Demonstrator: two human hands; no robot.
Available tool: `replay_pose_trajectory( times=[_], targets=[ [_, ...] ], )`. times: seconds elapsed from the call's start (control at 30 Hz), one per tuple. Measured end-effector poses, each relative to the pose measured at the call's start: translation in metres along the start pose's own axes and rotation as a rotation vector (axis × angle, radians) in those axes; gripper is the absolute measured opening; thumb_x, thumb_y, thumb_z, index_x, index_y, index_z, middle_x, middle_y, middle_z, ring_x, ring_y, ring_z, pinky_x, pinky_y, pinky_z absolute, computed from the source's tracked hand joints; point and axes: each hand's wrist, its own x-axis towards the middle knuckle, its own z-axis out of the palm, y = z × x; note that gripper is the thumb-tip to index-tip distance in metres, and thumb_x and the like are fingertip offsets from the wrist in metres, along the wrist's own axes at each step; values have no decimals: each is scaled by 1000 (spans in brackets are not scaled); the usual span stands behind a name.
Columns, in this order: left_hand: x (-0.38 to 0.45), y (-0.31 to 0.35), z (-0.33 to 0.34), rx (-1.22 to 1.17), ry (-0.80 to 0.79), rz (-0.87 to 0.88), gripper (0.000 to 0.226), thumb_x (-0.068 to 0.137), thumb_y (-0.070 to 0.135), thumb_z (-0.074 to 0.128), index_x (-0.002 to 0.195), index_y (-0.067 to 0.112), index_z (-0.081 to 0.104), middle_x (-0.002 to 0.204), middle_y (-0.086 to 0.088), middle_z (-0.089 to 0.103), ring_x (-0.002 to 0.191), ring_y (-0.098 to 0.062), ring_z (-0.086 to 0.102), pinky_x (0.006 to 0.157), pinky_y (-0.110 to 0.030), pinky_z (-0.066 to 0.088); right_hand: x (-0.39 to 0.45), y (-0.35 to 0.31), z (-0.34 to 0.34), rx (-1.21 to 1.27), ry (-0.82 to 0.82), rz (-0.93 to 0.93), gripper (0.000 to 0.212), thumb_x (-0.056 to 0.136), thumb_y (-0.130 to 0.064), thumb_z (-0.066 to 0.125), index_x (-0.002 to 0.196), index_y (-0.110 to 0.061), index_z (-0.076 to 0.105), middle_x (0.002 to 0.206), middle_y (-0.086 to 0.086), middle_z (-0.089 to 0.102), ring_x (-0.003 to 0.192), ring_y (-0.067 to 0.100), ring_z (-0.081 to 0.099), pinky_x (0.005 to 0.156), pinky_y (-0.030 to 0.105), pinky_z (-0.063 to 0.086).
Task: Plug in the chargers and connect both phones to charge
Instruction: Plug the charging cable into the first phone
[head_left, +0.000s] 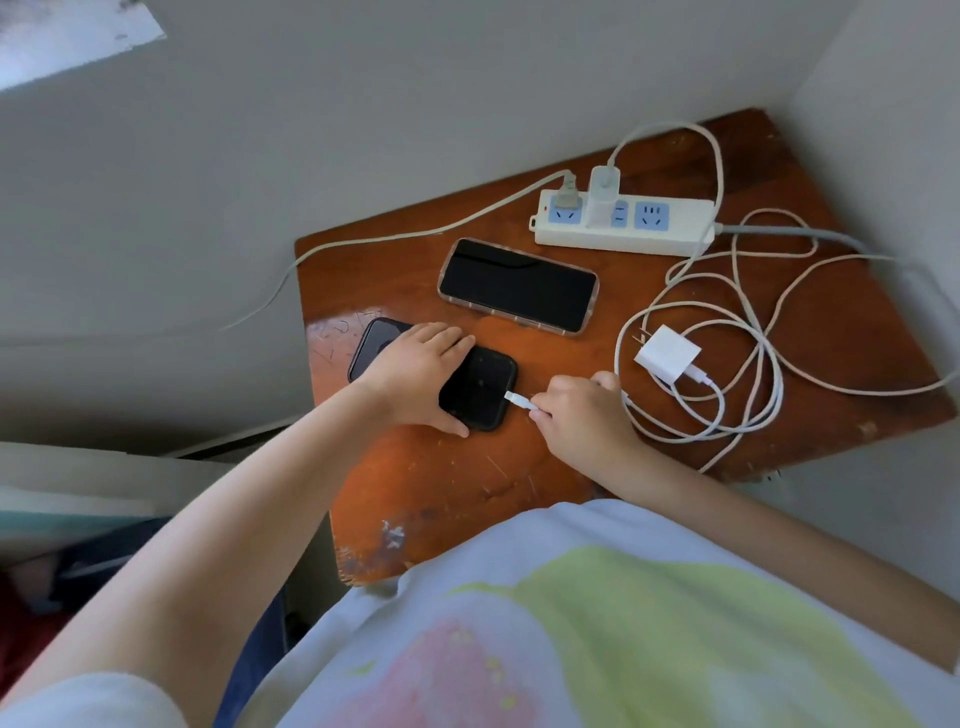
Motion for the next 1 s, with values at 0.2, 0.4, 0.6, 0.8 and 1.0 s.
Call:
replay_pose_trajectory(
  times=[0.2,0.4,0.6,0.8,1.0],
  targets=[
    [-23,17,22,-137,232,-103,98,60,52,75,130,-5,36,132,-26,45,126,-43,36,108,-52,21,0,3,2,-87,17,-21,24,93,-23,48,106,-12,65,94,8,67,87,21,56,86,37,35],
    [-32,23,28,-137,286,-145,96,57,50,77,124,-9,42,124,-30,51,119,-48,43,103,-56,19,3,10,1,-68,-9,7,25,93,-23,49,111,-12,63,100,8,68,93,21,58,92,36,35],
    [-34,23,28,-140,291,-144,97,58,53,75,125,-8,41,124,-30,51,119,-47,43,102,-48,13,13,11,-3,-117,-67,-108,25,94,-22,48,115,-15,60,106,7,66,96,21,56,88,33,38],
    [-35,23,28,-122,337,-101,97,45,51,82,113,-12,51,109,-30,61,103,-50,55,89,-66,29,24,14,-5,-109,-108,-187,25,94,-19,49,115,-13,61,110,10,65,100,22,54,89,35,39],
    [-36,24,29,-122,325,-105,97,45,49,83,112,-13,51,108,-31,61,103,-51,55,90,-65,25,11,11,-4,12,136,-187,12,72,-3,74,84,-4,73,78,17,70,77,34,61,71,48,45]
  ],
)
